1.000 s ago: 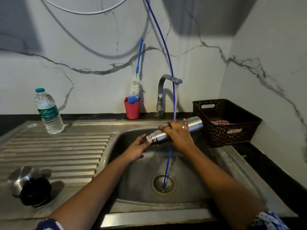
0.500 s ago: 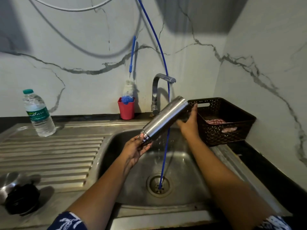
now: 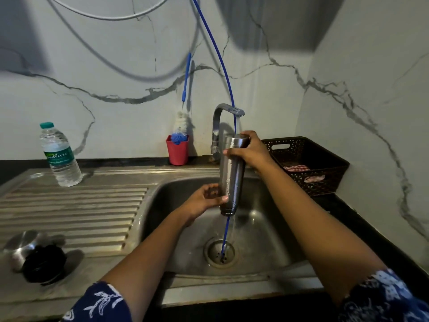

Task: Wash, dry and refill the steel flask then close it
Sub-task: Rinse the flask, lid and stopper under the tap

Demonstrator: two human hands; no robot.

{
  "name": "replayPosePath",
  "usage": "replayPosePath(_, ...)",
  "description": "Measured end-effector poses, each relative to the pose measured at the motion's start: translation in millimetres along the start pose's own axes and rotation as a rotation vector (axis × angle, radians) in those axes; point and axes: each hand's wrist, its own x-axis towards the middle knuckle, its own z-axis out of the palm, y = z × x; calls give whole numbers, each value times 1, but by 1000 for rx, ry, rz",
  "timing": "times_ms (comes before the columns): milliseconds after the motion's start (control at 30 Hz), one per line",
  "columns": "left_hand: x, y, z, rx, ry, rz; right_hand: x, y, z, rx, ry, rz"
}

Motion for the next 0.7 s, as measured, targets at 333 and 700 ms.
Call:
replayPosePath(333,-10,39,-15,460,247,110,-27,-47,17,-15,-127,-94)
replayPosePath(700,-24,50,-23,381,268,129,-47,-54,40,-13,1,-285)
